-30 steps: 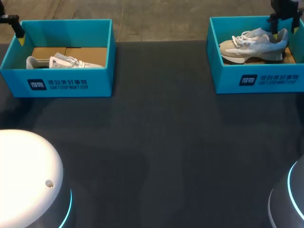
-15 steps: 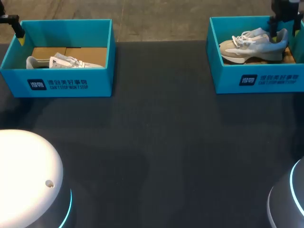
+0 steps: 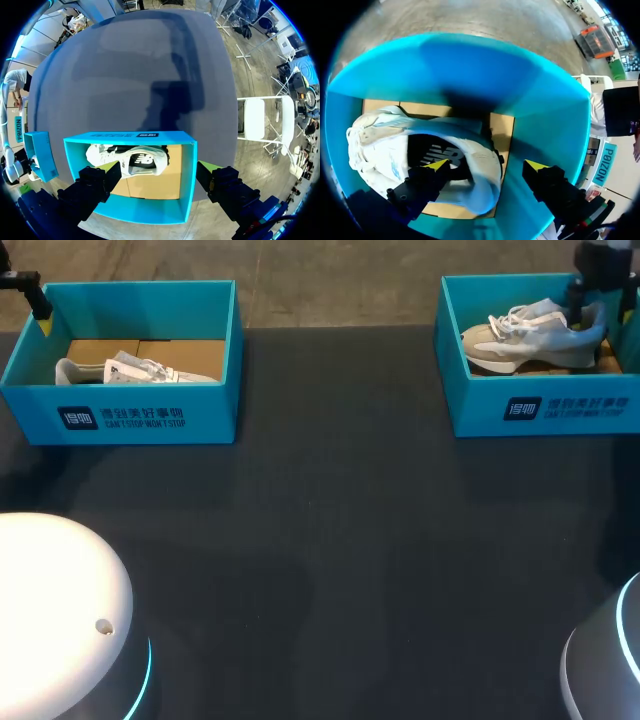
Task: Take the shoe out of the shoebox, open the shoe tongue, remove and reinsert the insole, then place the shoe into the shoebox
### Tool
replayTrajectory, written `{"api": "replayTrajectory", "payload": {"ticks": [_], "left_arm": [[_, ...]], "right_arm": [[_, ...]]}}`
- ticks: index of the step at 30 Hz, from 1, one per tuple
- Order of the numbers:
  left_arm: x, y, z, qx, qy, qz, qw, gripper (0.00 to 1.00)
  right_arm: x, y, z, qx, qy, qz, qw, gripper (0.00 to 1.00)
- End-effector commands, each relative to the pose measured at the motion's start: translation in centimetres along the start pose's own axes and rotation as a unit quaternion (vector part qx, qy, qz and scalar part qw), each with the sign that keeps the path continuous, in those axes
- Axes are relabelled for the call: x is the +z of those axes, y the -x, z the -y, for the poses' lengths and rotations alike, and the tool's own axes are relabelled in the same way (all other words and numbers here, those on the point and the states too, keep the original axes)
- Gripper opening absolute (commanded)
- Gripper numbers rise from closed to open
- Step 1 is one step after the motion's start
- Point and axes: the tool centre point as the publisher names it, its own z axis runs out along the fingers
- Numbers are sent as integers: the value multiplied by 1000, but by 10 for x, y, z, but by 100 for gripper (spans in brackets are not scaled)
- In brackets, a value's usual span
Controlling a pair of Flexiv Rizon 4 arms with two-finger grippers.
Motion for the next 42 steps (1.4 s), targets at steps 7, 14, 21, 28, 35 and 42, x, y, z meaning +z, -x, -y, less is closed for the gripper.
{"api": "replayTrajectory", "payload": {"ticks": [7,14,21,28,35,42], "left_arm": [[0,0,1,0,1,-1,1000,100],[0,0,1,0,1,-1,1000,100],[0,0,1,0,1,-1,1000,100],[0,0,1,0,1,-1,1000,100],[0,0,1,0,1,-1,1000,100],[0,0,1,0,1,-1,1000,100]], "right_arm": [[15,1,-11,-9,-60,-21,998,87],[21,-3,-14,-20,-73,-31,997,90],[27,-3,-11,-22,-81,-37,996,58],[27,-2,-9,-20,-84,-37,996,32],[24,-2,-6,-15,-81,-34,996,0],[21,-2,-3,-12,-80,-31,996,0]]}}
